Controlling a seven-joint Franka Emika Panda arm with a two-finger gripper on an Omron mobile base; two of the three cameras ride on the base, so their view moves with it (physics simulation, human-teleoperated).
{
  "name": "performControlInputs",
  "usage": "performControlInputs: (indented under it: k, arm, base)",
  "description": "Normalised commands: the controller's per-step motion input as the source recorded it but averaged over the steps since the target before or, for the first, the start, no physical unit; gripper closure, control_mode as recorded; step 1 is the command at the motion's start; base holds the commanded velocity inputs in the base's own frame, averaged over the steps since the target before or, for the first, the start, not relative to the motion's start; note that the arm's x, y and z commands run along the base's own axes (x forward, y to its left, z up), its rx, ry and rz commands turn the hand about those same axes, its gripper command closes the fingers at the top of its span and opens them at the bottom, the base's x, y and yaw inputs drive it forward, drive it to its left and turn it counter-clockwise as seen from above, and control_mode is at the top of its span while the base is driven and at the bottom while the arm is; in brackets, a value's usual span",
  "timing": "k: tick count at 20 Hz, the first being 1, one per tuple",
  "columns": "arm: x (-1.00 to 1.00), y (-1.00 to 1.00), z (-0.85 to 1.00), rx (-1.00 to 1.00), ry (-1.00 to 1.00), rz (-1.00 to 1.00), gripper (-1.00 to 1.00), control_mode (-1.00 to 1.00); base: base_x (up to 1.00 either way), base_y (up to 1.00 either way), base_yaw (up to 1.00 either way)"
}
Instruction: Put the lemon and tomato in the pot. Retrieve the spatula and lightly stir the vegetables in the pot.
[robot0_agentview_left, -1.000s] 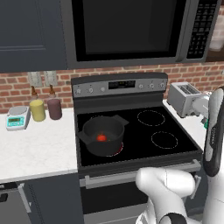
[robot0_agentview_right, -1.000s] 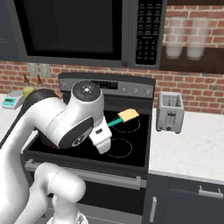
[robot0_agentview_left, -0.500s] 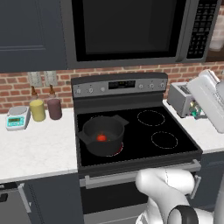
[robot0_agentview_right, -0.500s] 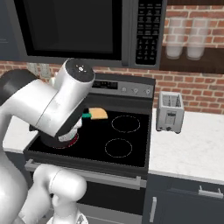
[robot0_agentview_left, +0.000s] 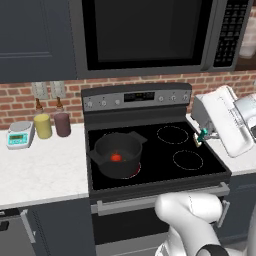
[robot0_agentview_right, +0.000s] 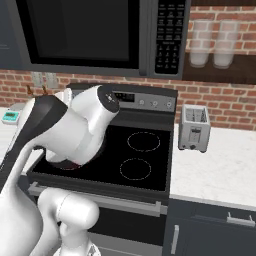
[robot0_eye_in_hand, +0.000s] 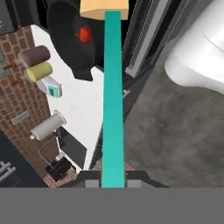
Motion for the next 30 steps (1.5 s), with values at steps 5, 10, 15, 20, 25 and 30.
performControlInputs:
  k: [5, 10, 15, 20, 25, 30]
  arm:
    - [0.00, 0.48, -0.01, 0.32, 0.05, 0.00, 1.00, -1.00]
    - [0.00, 0.41, 0.54, 0.27, 0.00, 0.00, 1.00, -1.00]
    - [0.12, 0.15, 0.03, 0.21, 0.13, 0.00, 1.00, -1.00]
    - [0.28, 0.02, -0.10, 0.20, 0.19, 0.00, 1.00, -1.00]
    - [0.33, 0.17, 0.00, 0.15, 0.07, 0.00, 1.00, -1.00]
    - [0.55, 0.03, -0.13, 0.04, 0.01, 0.00, 1.00, -1.00]
  base:
    - [0.00, 0.00, 0.00]
    - [0.00, 0.00, 0.00]
    - [0.00, 0.00, 0.00]
    - [0.00, 0.00, 0.00]
    - [0.00, 0.00, 0.00]
    - [0.00, 0.00, 0.00]
